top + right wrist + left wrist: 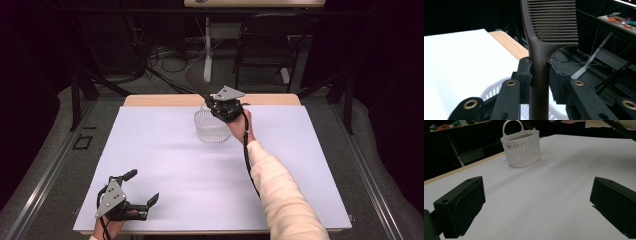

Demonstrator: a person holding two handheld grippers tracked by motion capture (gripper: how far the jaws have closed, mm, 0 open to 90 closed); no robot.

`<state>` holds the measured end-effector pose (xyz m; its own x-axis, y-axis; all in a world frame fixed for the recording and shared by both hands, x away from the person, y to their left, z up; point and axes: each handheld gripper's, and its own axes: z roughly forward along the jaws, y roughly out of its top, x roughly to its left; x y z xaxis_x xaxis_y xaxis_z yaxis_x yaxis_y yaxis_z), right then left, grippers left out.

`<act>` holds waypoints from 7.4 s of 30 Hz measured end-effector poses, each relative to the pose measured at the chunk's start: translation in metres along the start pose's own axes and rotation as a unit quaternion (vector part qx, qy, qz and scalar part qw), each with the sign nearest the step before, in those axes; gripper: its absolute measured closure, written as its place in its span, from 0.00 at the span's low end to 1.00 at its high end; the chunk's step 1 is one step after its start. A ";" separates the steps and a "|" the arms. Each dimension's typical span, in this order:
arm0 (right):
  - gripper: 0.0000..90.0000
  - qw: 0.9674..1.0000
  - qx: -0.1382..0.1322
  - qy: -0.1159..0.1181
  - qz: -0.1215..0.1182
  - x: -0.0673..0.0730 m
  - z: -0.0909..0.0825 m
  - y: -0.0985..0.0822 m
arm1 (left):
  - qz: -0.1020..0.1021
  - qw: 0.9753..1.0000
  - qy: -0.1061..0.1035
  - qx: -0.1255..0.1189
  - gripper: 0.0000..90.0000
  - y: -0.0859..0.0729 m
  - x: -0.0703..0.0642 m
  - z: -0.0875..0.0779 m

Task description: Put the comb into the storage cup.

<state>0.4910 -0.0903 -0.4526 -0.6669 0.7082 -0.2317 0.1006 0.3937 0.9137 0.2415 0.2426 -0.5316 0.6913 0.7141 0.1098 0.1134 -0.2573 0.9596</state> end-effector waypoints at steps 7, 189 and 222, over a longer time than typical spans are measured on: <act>0.81 1.000 0.003 0.008 -0.007 0.001 0.003 -0.004 | 0.000 1.000 0.001 0.000 0.00 0.000 0.000 0.000; 0.00 0.983 0.143 0.113 0.034 -0.001 -0.047 -0.012 | 0.004 1.000 0.000 -0.002 0.00 0.000 0.000 -0.001; 0.00 0.983 0.142 0.115 0.031 0.000 -0.110 -0.032 | 0.005 1.000 -0.001 -0.002 0.00 0.001 -0.001 0.000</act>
<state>0.4066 -0.1680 -0.4451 -0.7989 0.5976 -0.0677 0.3258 0.5247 0.7864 0.2411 0.2418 -0.5308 0.6944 0.7096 0.1195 0.1033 -0.2626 0.9594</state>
